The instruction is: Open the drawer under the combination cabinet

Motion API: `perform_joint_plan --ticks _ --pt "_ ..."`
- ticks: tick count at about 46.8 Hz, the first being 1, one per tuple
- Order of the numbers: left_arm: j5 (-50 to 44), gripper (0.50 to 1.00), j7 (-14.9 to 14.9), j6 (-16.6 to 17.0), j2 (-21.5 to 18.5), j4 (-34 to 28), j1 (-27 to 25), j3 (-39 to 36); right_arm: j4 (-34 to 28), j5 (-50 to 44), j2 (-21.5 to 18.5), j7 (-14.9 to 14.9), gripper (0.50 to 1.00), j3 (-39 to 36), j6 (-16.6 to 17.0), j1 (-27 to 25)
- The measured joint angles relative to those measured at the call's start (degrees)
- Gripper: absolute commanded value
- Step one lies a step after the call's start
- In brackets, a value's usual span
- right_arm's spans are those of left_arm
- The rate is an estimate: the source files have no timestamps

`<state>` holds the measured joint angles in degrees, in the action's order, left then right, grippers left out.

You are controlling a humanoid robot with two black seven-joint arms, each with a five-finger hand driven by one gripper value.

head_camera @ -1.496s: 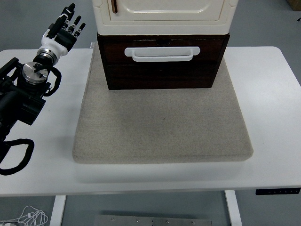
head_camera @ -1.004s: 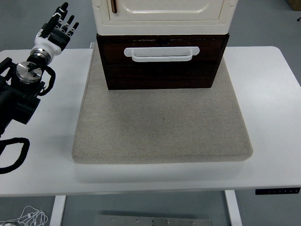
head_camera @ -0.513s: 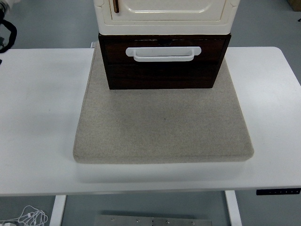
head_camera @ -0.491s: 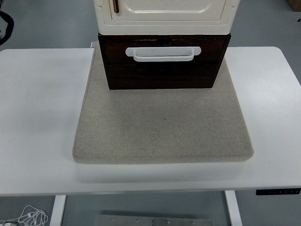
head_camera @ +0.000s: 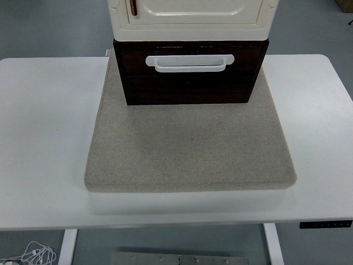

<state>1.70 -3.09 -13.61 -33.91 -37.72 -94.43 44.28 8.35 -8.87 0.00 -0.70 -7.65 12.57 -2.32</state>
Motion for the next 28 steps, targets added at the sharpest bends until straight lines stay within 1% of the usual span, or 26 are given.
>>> perform_joint_plan --ticks 6,12,16,28 --pt "4.5 1.0 0.0 -0.1 -0.2 -6.1 -2.0 -0.1 0.0 0.0 0.0 0.0 0.926 0.0 0.0 0.0" --pt "6.0 1.0 0.4 -0.1 -0.3 -12.8 -2.9 -1.8 0.0 0.0 0.0 0.0 0.926 0.0 0.0 0.0" --pt "6.5 1.0 0.5 0.2 -0.7 -16.7 -4.6 -5.1 0.0 0.0 0.0 0.0 0.926 0.0 0.0 0.0" --pt "7.3 1.0 0.2 -0.3 -1.9 -24.0 -10.6 -17.0 0.0 0.0 0.0 0.0 0.926 0.0 0.0 0.0"
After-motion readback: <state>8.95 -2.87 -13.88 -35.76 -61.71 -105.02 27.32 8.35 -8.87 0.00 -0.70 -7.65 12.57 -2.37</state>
